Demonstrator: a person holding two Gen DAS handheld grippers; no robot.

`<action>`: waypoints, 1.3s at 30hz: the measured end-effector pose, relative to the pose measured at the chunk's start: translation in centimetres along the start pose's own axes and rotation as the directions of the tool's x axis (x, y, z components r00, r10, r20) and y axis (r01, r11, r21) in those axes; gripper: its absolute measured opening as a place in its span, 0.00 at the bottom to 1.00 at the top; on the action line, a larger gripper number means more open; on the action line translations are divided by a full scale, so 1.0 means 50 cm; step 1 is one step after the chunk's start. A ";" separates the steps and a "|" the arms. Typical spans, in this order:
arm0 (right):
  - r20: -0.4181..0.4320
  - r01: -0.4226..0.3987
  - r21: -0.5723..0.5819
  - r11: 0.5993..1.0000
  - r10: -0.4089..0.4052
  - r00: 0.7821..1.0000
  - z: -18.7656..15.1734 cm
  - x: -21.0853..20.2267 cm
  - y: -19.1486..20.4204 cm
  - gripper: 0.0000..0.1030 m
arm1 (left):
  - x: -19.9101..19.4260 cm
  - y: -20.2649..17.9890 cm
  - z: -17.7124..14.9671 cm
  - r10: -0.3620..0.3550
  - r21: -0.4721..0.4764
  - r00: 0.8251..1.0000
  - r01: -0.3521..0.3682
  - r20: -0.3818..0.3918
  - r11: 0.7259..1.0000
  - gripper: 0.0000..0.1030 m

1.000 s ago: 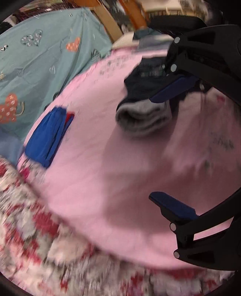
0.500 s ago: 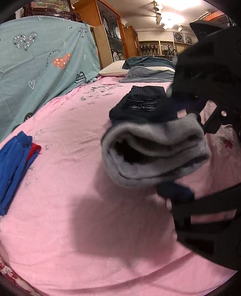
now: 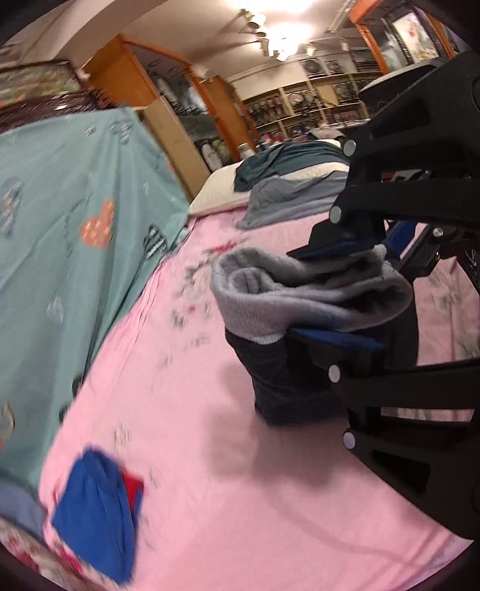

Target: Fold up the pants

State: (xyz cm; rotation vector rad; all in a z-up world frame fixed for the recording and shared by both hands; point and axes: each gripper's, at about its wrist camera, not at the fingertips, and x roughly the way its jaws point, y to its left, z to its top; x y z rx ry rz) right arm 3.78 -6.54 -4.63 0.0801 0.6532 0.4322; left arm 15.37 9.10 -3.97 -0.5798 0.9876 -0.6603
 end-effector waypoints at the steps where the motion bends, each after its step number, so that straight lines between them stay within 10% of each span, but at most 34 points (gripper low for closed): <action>1: 0.006 0.019 0.033 0.999 -0.019 1.000 -0.004 -0.017 -0.037 0.17 | 0.021 -0.024 0.001 -0.005 0.015 1.000 0.006 -0.009 1.000 0.34; 8: -0.031 0.070 0.263 0.962 -0.064 0.997 -0.075 -0.061 -0.250 0.17 | 0.265 -0.173 -0.024 0.048 0.116 0.990 -0.032 -0.133 0.993 0.32; 19: -0.156 0.010 0.615 0.788 0.109 0.982 -0.242 0.036 -0.455 0.17 | 0.463 -0.165 -0.125 0.262 0.224 0.937 -0.211 -0.232 0.952 0.27; 28: -0.149 -0.006 0.637 0.771 0.131 0.980 -0.243 0.041 -0.469 0.17 | 0.350 -0.192 -0.122 0.368 0.349 0.928 -0.326 -0.062 0.879 0.50; 33: -0.171 -0.010 0.638 0.770 0.155 0.973 -0.227 0.037 -0.477 0.23 | 0.296 -0.100 -0.148 0.463 0.316 0.883 -0.421 -0.071 0.850 0.49; 39: -0.071 -0.044 0.458 0.888 0.086 0.994 -0.110 -0.069 -0.406 0.26 | 0.319 -0.045 -0.194 0.515 0.358 0.854 -0.458 -0.078 0.814 0.50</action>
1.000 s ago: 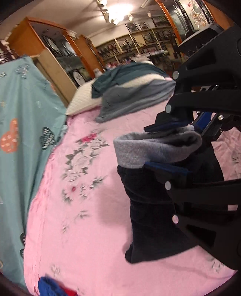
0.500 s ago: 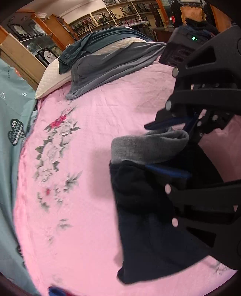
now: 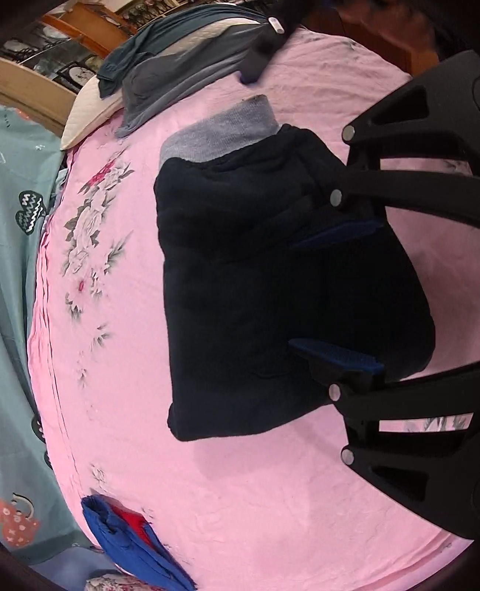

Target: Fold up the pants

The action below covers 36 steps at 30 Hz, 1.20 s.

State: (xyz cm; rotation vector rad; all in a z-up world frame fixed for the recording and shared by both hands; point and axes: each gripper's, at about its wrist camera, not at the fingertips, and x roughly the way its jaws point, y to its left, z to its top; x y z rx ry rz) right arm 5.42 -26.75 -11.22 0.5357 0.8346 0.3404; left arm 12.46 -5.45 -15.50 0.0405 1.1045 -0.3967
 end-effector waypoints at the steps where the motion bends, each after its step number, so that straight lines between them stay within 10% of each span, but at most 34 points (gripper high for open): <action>1: 0.000 -0.031 -0.034 0.999 0.031 1.000 0.017 0.007 0.026 0.26 | 0.002 -0.002 -0.002 0.003 0.008 1.000 -0.003 0.006 1.000 0.50; 6: -0.081 -0.003 -0.056 0.998 -0.002 0.997 0.046 0.120 0.020 0.26 | 0.008 -0.006 -0.003 -0.011 0.020 1.000 0.011 0.017 1.000 0.54; 8: -0.108 0.102 -0.039 0.994 -0.106 0.989 0.033 0.154 -0.041 0.21 | 0.011 -0.003 -0.007 -0.025 0.030 1.000 0.024 0.017 0.999 0.54; 9: -0.127 0.126 -0.010 0.992 -0.127 0.984 0.021 0.169 -0.091 0.03 | 0.016 -0.001 -0.009 -0.050 0.035 0.999 0.050 0.014 0.998 0.54; 12: -0.134 0.082 0.021 0.996 -0.078 0.988 0.012 0.170 -0.130 0.00 | 0.030 0.013 -0.026 -0.096 0.049 0.995 0.096 0.003 0.994 0.55; 19: -0.165 0.138 -0.084 0.987 -0.150 0.975 0.053 0.126 -0.047 0.06 | -0.070 0.022 -0.026 -0.058 0.063 0.995 0.053 0.078 0.997 0.62; 25: -0.160 -0.069 -0.274 0.959 0.025 0.987 0.106 0.113 0.120 0.12 | -0.082 0.101 -0.074 -0.058 -0.104 0.996 0.066 0.071 0.992 0.62; 31: -0.409 -0.235 -0.361 0.903 0.074 0.910 0.082 0.316 0.221 0.12 | -0.032 0.108 -0.088 -0.092 -0.159 0.995 0.095 0.027 0.983 0.55; 36: -0.493 -0.144 -0.357 0.923 -0.055 0.868 0.074 0.474 0.162 0.00 | 0.003 0.110 -0.101 -0.082 -0.195 0.996 0.084 0.016 0.977 0.52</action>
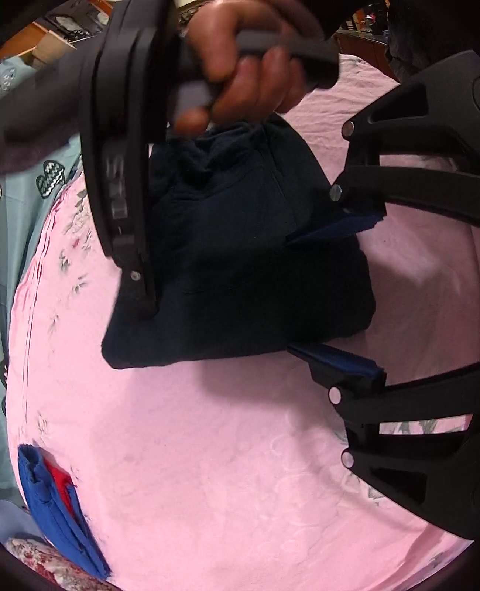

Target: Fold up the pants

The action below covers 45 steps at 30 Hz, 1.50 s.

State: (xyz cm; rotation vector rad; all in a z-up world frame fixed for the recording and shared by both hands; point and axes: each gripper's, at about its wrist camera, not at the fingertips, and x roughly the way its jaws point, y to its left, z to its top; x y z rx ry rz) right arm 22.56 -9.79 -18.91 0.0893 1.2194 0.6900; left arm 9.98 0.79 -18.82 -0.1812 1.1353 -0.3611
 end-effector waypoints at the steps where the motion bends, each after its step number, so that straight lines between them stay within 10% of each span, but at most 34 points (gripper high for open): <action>1: -0.005 -0.064 0.085 0.994 0.065 0.998 0.010 0.015 -0.039 0.00 | 0.010 0.007 -0.003 -0.005 -0.031 1.000 0.005 -0.004 1.000 0.52; 8: 0.021 -0.227 0.259 0.939 0.229 0.973 0.008 0.011 -0.095 0.00 | 0.024 0.002 -0.013 0.014 -0.029 1.000 -0.013 0.009 0.999 0.55; 13: 0.179 -0.349 0.180 0.920 0.318 0.931 -0.038 -0.163 -0.065 0.07 | -0.054 -0.005 0.005 0.036 -0.011 0.998 -0.036 0.047 0.999 0.59; 19: 0.206 -0.311 0.205 0.928 0.270 0.941 -0.191 -0.234 -0.098 0.07 | -0.110 -0.080 0.050 0.001 0.123 0.987 -0.021 0.162 0.992 0.69; 23: 0.164 -0.154 0.322 0.934 0.106 0.981 -0.275 -0.192 -0.180 0.04 | -0.019 -0.090 0.068 0.025 0.172 0.998 -0.036 0.064 0.985 0.69; 26: 0.236 -0.285 0.430 0.857 0.198 0.951 -0.317 -0.160 -0.246 0.00 | 0.035 -0.100 0.050 0.082 0.262 0.996 -0.089 0.036 0.961 0.69; 29: 0.213 -0.242 0.414 0.878 0.165 0.963 -0.296 -0.182 -0.216 0.01 | 0.031 -0.132 0.057 0.141 0.310 0.989 -0.148 0.043 0.939 0.69; 36: 0.363 -0.389 0.278 0.878 0.278 0.889 -0.197 -0.272 -0.195 0.11 | -0.018 -0.172 0.088 0.063 0.295 0.992 -0.093 0.110 0.951 0.69; 41: 0.267 -0.260 0.351 0.900 0.170 0.948 -0.148 -0.179 -0.283 0.07 | 0.044 -0.205 0.082 0.085 0.314 0.995 -0.099 0.057 0.944 0.69; 45: 0.261 -0.271 0.367 0.890 0.181 0.948 -0.138 -0.142 -0.320 0.00 | 0.095 -0.204 0.075 0.135 0.319 0.991 -0.134 0.018 0.938 0.69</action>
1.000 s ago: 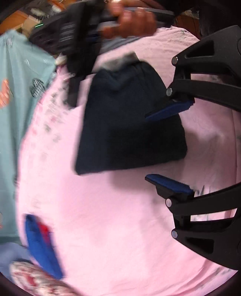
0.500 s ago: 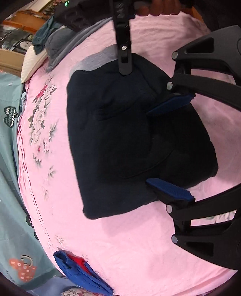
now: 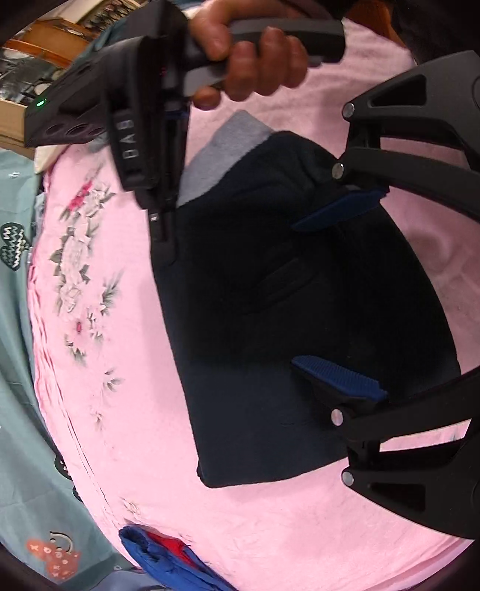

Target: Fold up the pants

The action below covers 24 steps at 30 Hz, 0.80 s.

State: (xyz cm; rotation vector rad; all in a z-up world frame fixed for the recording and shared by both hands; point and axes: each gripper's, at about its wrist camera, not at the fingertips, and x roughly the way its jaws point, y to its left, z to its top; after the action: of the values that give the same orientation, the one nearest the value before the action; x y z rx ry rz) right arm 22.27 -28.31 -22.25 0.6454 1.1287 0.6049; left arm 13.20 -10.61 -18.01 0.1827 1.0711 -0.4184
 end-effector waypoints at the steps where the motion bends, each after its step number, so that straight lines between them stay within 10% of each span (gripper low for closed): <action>1: -0.005 0.012 -0.006 1.000 -0.012 1.000 0.000 -0.001 0.007 0.00 | 0.003 -0.001 0.002 0.008 0.001 1.000 -0.008 -0.006 1.000 0.70; 5: -0.014 -0.061 -0.019 0.998 0.061 0.998 -0.004 -0.058 0.048 0.14 | -0.013 -0.003 0.018 0.018 -0.007 1.000 -0.018 -0.017 1.000 0.70; 8: 0.051 -0.072 -0.038 0.997 0.074 0.996 -0.015 -0.127 0.063 0.43 | -0.026 -0.010 0.027 0.027 -0.014 0.999 -0.027 -0.021 1.000 0.70; 16: 0.086 -0.090 -0.072 0.993 0.096 0.992 -0.062 -0.218 0.048 0.43 | -0.075 -0.052 0.064 0.001 0.012 0.998 -0.002 0.061 1.000 0.71; 21: 0.022 -0.152 -0.113 0.982 0.155 0.988 -0.114 -0.211 0.054 0.43 | 0.006 -0.076 0.021 -0.005 0.014 0.997 0.006 -0.073 1.000 0.72; 24: -0.071 0.051 -0.059 0.997 -0.055 0.996 -0.138 -0.146 -0.002 0.43 | 0.024 -0.098 0.014 0.058 0.064 0.997 -0.055 -0.046 0.996 0.74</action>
State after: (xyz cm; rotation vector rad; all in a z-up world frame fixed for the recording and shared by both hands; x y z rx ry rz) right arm 13.50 -32.57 -19.83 0.5461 1.1884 0.6171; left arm 12.23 -15.58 -18.45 0.2799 1.0981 -0.3985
